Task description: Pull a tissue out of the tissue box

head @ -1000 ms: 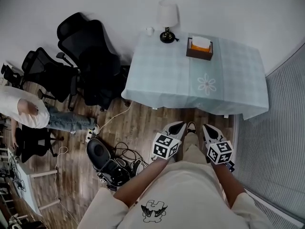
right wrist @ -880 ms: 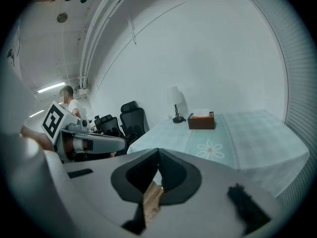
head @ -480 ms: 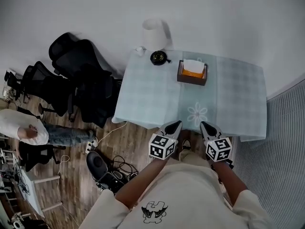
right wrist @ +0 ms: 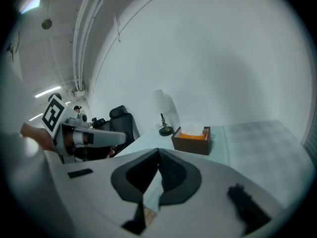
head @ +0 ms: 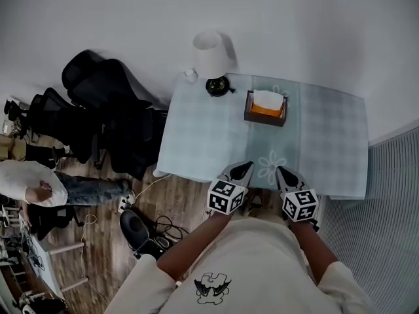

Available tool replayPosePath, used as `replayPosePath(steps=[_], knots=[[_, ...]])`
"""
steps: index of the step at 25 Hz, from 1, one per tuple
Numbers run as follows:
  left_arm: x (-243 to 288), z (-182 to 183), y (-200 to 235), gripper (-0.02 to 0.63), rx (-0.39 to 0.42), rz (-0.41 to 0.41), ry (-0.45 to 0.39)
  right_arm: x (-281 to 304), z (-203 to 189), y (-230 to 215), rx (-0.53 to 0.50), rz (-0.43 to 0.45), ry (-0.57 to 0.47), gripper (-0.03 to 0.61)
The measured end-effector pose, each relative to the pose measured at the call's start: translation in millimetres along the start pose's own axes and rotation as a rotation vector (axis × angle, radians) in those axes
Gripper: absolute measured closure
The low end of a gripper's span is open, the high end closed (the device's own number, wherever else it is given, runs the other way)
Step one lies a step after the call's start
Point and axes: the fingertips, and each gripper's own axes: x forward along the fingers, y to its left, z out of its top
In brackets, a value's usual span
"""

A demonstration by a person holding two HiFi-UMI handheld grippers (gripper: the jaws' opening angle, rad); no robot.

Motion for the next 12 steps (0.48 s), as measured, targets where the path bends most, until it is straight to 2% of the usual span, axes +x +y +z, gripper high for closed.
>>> replayPosePath(steps=[12], knots=[[17, 11, 28, 0.607, 0.009, -0.012, 0.022, 25, 20, -7, -0.005, -0.035, -0.010, 0.572]])
